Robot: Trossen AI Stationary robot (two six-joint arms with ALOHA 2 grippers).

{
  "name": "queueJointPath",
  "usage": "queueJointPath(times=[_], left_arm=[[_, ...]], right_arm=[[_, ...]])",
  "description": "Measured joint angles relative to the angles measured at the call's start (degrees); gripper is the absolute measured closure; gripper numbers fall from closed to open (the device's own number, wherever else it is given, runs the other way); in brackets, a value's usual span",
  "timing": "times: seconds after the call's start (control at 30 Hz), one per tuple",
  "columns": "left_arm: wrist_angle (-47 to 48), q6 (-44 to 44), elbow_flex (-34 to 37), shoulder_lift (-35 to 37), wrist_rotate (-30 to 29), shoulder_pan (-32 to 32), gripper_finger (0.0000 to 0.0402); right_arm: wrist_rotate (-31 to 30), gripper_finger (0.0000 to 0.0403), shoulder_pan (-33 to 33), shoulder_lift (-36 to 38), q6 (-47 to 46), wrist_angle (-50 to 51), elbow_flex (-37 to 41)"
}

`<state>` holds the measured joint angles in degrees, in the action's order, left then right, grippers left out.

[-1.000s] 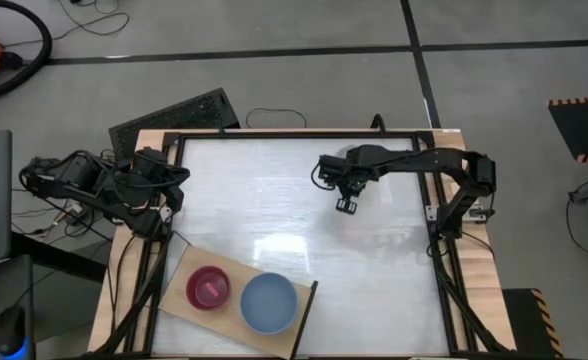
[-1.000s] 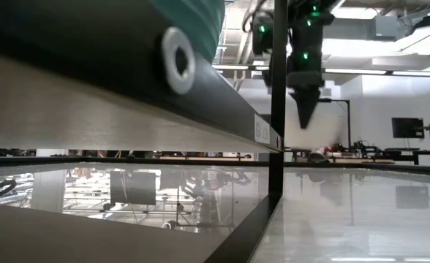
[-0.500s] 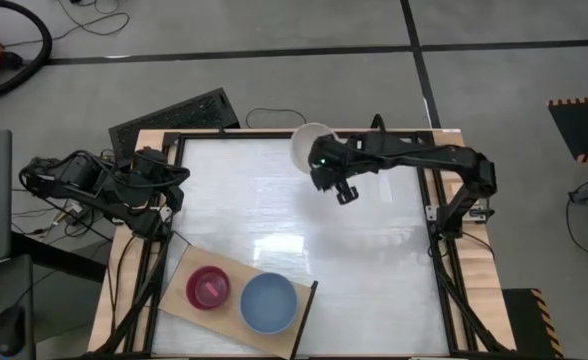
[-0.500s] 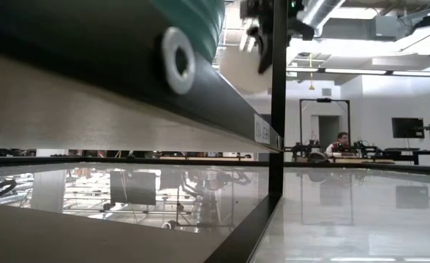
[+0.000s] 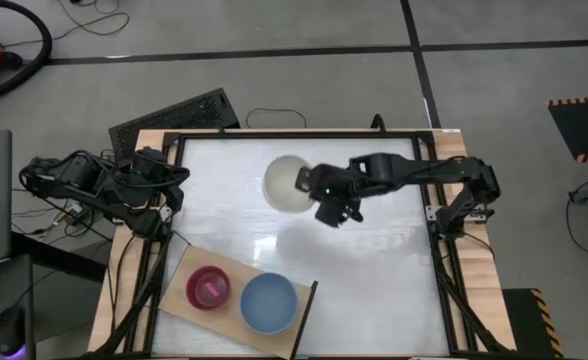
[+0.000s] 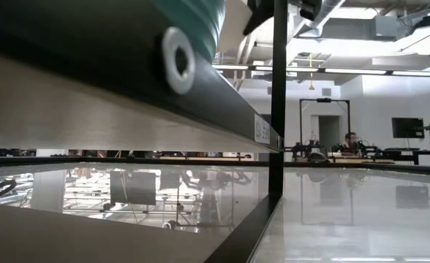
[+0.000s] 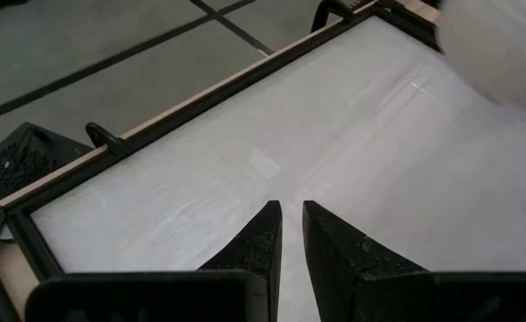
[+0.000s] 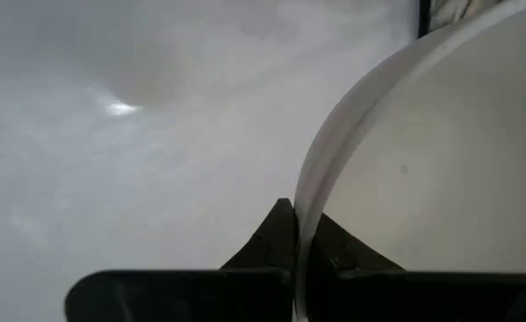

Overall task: Place and stack bowls onto a shelf
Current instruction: Stack the white bowl on top of the blue bowl on the shelf

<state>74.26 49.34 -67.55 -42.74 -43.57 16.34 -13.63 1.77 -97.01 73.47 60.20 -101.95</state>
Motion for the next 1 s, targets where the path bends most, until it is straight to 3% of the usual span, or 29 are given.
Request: queueJointPath(times=[0.37,0.63,0.8,1.0], left_arm=[[0.01,0.87,0.00,0.00,0.00,0.00,0.0367],[-0.02,1.43,0.00,0.00,-0.52,0.00,0.0367],[-0.02,1.66,0.00,-0.24,-0.63,0.00,0.0367],[-0.02,2.38,0.00,-0.56,-0.39,0.00,0.0367]], right_arm=[[1.70,0.0380,12.07,-1.43,14.40,-10.74,0.04],[2.60,0.0380,18.23,-3.55,15.01,-13.95,0.02],[7.41,0.0380,20.28,-6.62,15.39,-13.99,0.02],[7.80,0.0380,21.98,-9.41,18.45,-13.88,0.06]])
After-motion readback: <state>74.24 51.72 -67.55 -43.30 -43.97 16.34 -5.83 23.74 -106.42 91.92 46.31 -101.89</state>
